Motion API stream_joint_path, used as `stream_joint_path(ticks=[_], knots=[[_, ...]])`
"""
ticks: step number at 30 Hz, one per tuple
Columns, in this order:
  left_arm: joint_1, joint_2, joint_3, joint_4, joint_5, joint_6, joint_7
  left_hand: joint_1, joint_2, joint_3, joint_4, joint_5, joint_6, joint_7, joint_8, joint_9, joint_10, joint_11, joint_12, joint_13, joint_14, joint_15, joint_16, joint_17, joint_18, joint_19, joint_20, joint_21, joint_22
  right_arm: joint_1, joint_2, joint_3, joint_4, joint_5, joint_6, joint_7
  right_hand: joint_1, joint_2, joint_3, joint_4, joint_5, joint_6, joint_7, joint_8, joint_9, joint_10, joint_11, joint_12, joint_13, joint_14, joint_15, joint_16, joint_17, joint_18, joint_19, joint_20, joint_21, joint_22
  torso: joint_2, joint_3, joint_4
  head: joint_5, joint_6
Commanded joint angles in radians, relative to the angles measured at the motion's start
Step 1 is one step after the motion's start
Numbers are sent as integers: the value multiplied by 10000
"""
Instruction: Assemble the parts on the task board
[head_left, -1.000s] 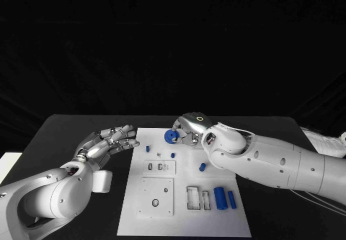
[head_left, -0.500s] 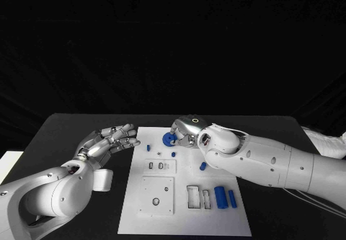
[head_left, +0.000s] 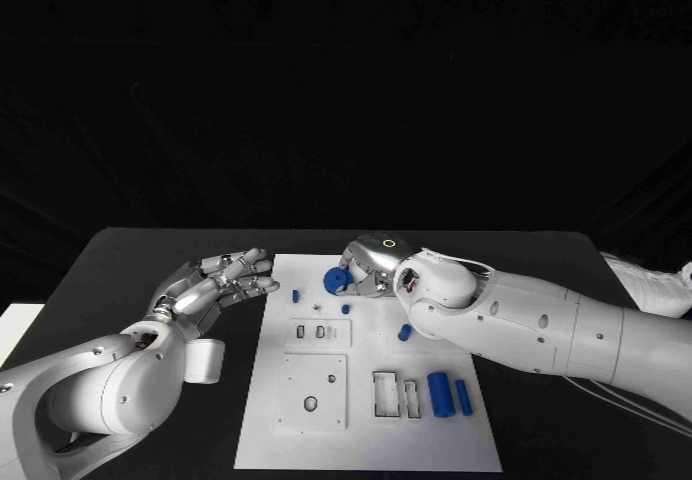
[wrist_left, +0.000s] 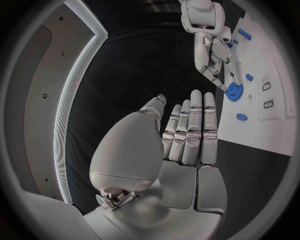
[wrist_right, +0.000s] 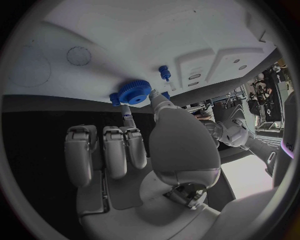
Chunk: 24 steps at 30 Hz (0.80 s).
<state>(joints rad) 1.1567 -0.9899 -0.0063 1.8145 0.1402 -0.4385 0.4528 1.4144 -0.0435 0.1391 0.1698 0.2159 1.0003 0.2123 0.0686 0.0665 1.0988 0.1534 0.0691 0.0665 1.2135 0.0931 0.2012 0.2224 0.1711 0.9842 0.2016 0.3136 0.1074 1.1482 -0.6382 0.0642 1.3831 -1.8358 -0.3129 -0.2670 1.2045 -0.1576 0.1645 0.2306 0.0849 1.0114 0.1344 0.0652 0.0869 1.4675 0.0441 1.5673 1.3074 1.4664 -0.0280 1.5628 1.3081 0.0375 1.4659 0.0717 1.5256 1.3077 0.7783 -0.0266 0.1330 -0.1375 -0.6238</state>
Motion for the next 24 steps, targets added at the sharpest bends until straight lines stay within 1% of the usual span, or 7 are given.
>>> stream_joint_path(ticks=[1, 2, 3, 5, 7, 17, 24], knots=[[10, 9, 8, 18, -53, 194, 27, 99, -22, 32, -40, 11, -58, 40, -32, -15, -78, 12, -51, -12, -66, 1, -47, 11, 116, -35, 24, -51, -15, -6, 5, -3, -4, -68, 77, -23, -363, -101, -457, 569, 74, -223, 92, -31, -57, 995, 129, -61, 2580, 994, 104, -7, 2392, -116, 540, 121, -60, 1451, 3, 6, 2, -16, 19], [10, 8, 8, 17, -53, 193, 24, 99, -22, 32, -40, 11, -58, 40, -32, -15, -78, 12, -51, -12, -66, 1, -47, 11, 116, -35, 24, -51, -15, -6, 1, -3, -4, -47, 71, -22, -477, -97, -605, 622, 113, -233, 97, -27, -61, 993, 140, -67, 2577, 994, 115, -7, 2393, -116, 541, 134, -60, 1452, 2, 6, 2, -22, 22], [10, 6, 8, 17, -53, 192, 23, 99, -22, 32, -40, 11, -58, 40, -32, -15, -78, 12, -51, -12, -66, 1, -47, 11, 116, -35, 24, -51, -15, -5, -4, -3, -4, -11, 70, -17, -730, -9, -866, 636, 275, -236, 97, -21, -65, 993, 158, -65, 2579, 994, 122, -7, 2395, -116, 542, 151, -59, 1456, 1, 7, 1, -22, 26], [10, 4, 8, 18, -53, 192, 19, 99, -29, 37, -46, 9, -66, 47, -37, -17, -93, 17, -56, -14, -67, 4, -51, 16, 115, -36, 24, -51, -16, -5, -14, -4, -4, 76, 89, 5, -1178, 316, -1235, 585, 883, -227, 113, -12, -70, 998, 141, -54, 2585, 997, 134, -3, 2406, -117, 546, 160, -55, 1464, 4, 4, 0, -14, 24], [10, 2, 8, 18, -53, 190, 15, 99, -29, 37, -46, 9, -66, 47, -37, -17, -93, 17, -56, -14, -67, 4, -51, 16, 115, -36, 24, -51, -16, -5, -21, -5, -16, 215, 182, 29, -1434, 523, -1580, 623, 1112, -220, 110, -12, -77, 1002, 153, -42, 2592, 1000, 138, 3, 2422, -119, 549, 169, -52, 1472, 4, 7, 0, -17, 23], [10, -4, 8, 27, -53, 174, 10, 101, -36, 43, -54, 8, -76, 54, -40, -18, -108, 23, -60, -16, -68, 6, -56, 21, 114, -37, 26, -51, -17, -2, 18, -12, -212, 715, 769, -20, -1775, 973, -2052, 628, 1188, -169, 104, -7, -82, 1020, 151, 2, 2616, 1005, 137, 11, 2444, -123, 557, 175, -42, 1495, 3, 4, 8, -35, 10], [10, -19, 8, 25, -53, 163, 10, 101, -44, 50, -61, 7, -89, 65, -45, -19, -126, 31, -63, -18, -69, 10, -61, 27, 113, -39, 27, -50, -18, -1, -20, -16, -198, 843, 794, 19, -1823, 1115, -2155, 613, 1260, -131, 95, 4, -79, 1031, 146, 31, 2632, 1009, 135, 19, 2465, -126, 564, 174, -35, 1512, 1, 6, -2, -26, -5]])
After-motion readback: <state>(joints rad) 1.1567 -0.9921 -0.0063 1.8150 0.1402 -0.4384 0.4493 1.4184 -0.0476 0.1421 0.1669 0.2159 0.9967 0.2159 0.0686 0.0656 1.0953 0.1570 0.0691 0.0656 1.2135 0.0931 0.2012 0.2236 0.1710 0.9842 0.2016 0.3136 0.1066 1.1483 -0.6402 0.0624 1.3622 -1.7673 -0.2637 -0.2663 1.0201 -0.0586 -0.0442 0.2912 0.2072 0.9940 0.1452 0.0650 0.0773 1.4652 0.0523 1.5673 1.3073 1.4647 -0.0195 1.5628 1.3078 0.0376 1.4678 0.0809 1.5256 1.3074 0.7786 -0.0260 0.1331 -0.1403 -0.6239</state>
